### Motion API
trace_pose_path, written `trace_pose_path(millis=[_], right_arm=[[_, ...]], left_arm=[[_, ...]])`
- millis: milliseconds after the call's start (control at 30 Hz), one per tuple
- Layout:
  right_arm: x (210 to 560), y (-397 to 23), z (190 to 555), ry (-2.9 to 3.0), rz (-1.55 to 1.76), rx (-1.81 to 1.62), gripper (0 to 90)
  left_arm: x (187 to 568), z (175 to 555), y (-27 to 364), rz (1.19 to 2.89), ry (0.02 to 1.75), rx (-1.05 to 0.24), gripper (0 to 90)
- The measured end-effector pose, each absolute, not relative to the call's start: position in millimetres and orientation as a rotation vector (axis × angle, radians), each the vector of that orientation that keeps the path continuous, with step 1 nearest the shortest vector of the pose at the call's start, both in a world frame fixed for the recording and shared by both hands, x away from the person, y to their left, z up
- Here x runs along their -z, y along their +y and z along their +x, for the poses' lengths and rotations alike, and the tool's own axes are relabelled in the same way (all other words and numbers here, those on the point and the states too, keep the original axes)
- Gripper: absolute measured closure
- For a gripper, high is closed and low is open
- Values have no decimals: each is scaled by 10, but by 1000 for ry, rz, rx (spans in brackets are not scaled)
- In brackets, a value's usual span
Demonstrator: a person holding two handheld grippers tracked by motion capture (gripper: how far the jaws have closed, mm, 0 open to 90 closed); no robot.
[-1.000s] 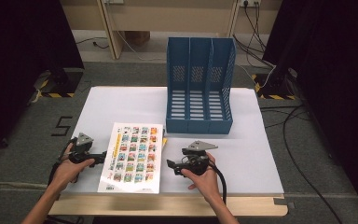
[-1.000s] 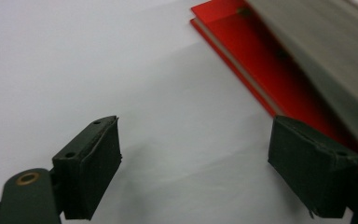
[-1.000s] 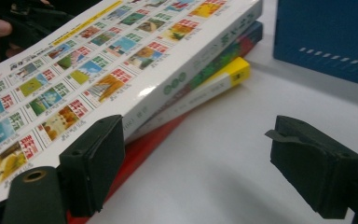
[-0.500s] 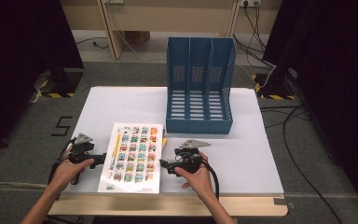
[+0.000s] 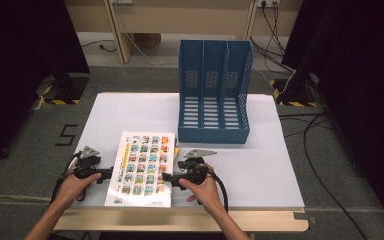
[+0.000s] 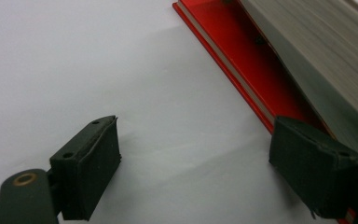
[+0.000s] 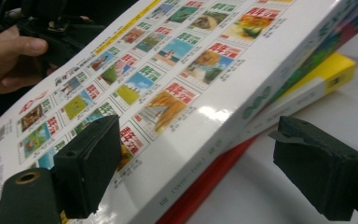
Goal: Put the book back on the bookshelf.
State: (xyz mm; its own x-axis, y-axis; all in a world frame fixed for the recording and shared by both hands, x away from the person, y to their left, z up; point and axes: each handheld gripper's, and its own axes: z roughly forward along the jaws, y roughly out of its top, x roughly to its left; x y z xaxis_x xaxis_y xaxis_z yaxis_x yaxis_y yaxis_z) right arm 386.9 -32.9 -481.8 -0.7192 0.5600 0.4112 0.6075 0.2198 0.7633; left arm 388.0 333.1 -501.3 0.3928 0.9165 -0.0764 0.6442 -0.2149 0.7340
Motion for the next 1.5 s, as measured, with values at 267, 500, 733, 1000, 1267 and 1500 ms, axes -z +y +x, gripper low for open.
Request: trace_pose_path(millis=[267, 500, 733, 1000, 1267, 1500], right_arm=[[4853, -228, 3862, -2366, -1133, 1534, 157], [4852, -212, 3887, -2336, -1127, 1503, 187], [4696, -165, 3803, -2507, -1060, 1568, 268], [4636, -131, 3996, -2414, -920, 1585, 406], [4627, -144, 4272, -2373, -870, 1516, 447], [4673, 1, 4352, -2370, -879, 1453, 518]], left_arm=[[4977, 3860, 3325, 1937, 1334, -450, 205], [4924, 3843, 3313, 1926, 1320, -433, 261], [4891, 3827, 3323, 1916, 1300, -387, 323], [4885, 3826, 3332, 1928, 1266, -367, 392], [4890, 3833, 3308, 1968, 1242, -387, 373], [4892, 3831, 3311, 1970, 1236, -390, 369]])
